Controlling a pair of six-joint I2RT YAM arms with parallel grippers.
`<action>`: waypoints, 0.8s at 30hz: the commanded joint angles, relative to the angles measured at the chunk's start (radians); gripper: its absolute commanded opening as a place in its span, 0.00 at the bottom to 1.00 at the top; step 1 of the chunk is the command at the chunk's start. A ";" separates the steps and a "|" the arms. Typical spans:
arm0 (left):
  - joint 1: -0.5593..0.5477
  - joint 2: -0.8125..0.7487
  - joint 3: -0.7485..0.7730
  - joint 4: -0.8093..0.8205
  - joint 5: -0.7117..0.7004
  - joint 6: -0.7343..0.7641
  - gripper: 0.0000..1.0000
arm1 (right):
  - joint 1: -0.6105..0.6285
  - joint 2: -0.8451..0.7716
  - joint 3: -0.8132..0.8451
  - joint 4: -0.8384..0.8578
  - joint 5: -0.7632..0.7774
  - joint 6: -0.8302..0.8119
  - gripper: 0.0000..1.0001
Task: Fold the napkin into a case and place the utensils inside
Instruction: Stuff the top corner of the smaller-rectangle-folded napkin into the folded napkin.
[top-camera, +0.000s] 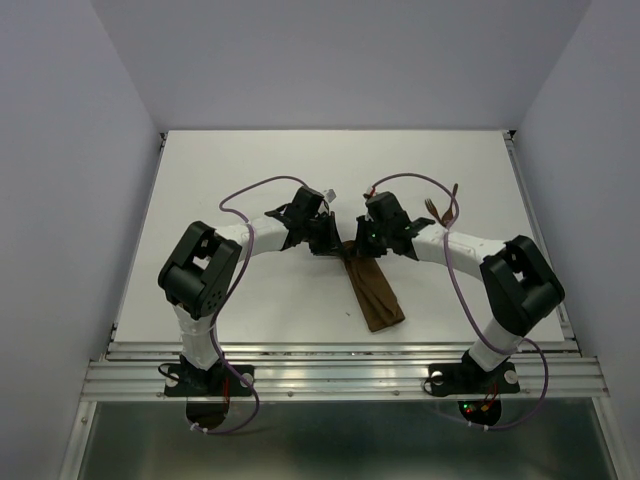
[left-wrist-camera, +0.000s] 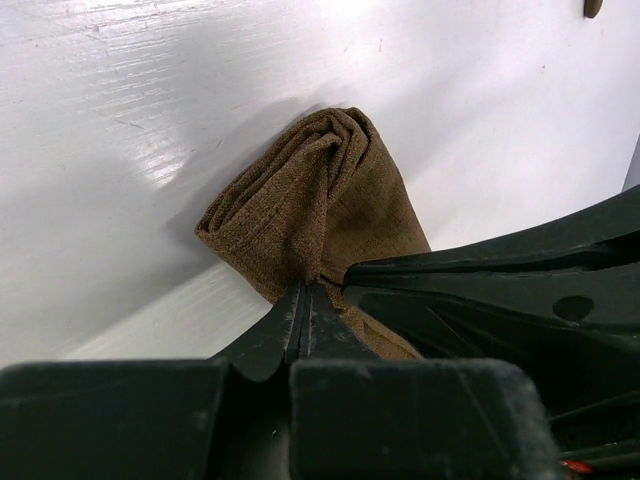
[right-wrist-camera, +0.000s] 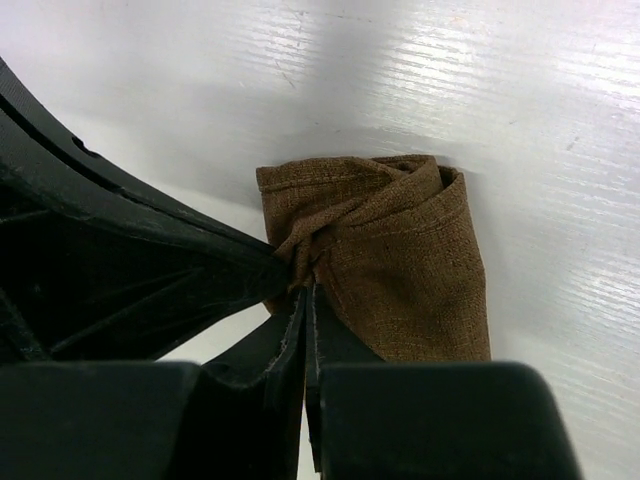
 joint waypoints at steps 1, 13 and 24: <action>-0.007 -0.032 0.023 0.014 0.023 0.002 0.00 | 0.009 0.023 0.024 0.059 -0.020 0.020 0.04; -0.007 -0.040 0.019 0.014 0.034 0.006 0.00 | 0.009 0.095 -0.003 0.304 -0.073 0.090 0.01; -0.007 -0.050 0.023 0.011 0.035 0.005 0.00 | 0.009 0.130 0.021 0.260 -0.053 0.107 0.01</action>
